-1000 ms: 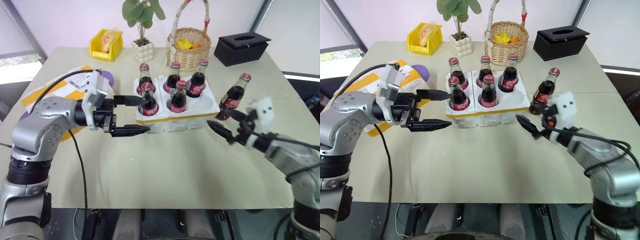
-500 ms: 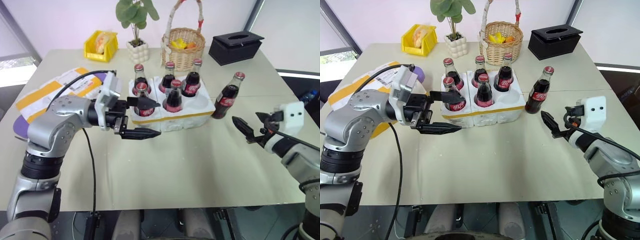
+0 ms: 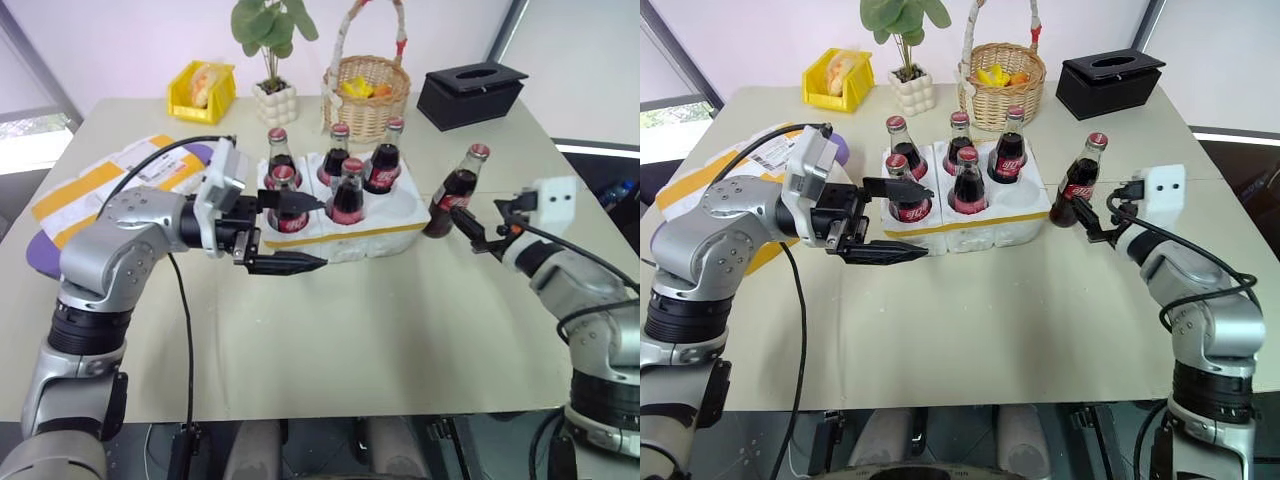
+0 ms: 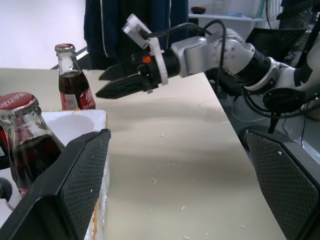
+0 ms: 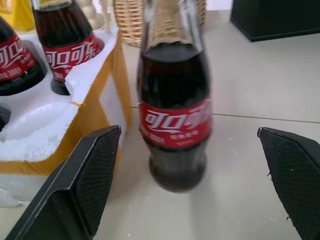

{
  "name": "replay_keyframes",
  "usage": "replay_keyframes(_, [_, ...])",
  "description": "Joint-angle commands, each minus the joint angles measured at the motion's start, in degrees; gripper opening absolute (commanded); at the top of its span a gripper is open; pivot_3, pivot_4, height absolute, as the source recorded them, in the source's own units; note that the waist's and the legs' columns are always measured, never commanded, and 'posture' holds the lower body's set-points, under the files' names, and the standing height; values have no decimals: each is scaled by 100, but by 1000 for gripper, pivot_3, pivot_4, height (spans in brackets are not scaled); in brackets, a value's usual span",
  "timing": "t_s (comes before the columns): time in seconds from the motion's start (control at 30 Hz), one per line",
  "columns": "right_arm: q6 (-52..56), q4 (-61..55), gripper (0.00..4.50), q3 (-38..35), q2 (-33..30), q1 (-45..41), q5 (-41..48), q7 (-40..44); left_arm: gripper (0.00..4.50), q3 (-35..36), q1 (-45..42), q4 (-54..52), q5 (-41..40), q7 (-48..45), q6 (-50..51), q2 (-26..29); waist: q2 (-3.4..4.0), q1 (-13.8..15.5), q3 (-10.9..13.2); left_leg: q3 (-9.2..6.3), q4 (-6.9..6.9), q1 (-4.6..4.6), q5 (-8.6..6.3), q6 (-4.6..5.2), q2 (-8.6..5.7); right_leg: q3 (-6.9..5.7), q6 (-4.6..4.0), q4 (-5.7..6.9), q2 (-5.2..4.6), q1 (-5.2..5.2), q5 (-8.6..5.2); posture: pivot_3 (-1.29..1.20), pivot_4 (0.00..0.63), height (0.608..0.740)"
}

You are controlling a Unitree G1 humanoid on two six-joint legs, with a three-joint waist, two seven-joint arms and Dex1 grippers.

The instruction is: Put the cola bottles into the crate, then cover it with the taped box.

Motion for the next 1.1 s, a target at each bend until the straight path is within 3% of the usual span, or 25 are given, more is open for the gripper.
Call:
replay_keyframes(0.03, [-294, 279, 4466, 95, 45, -319, -165, 16, 4500, 67, -64, -38, 15, 22, -41, 38, 0, 4, 0, -1, 0, 0, 0, 0, 0, 0, 0, 1, 0, 0, 0, 0, 150, 740])
replay_keyframes(0.57, [-1238, 2234, 4466, 481, 328, -1294, -775, 211, 4500, 169, 61, -128, 1, 81, -72, 129, 1, -7, 1, 0, -1, 0, 0, 0, 0, 2, 1, 1, 1, 0, 1, 0, 150, 740])
replay_keyframes(0.67, [-1326, 2382, 3710, 420, 387, -1357, -783, 180, 4500, 169, 68, -129, 1, 89, -79, 133, 1, -7, 1, 0, -2, 0, 0, 0, 0, 1, 2, 1, 1, 0, 1, 0, 150, 740])
replay_keyframes(0.73, [-1312, 2346, 2794, 412, 379, -1331, -778, 210, 4500, 176, 77, -141, -9, 97, -73, 136, 1, 9, 1, 0, -2, -1, 0, 0, 0, 1, 3, 0, 1, 0, 1, 0, 150, 740])
replay_keyframes(1.1, [-664, 969, 2783, 26, -177, -1018, -674, 160, 4500, 161, 76, -88, -1, 72, -90, 144, 6, 28, 4, 1, -2, -12, 0, 0, -1, 2, 4, -3, 0, -5, 0, 0, 150, 740])
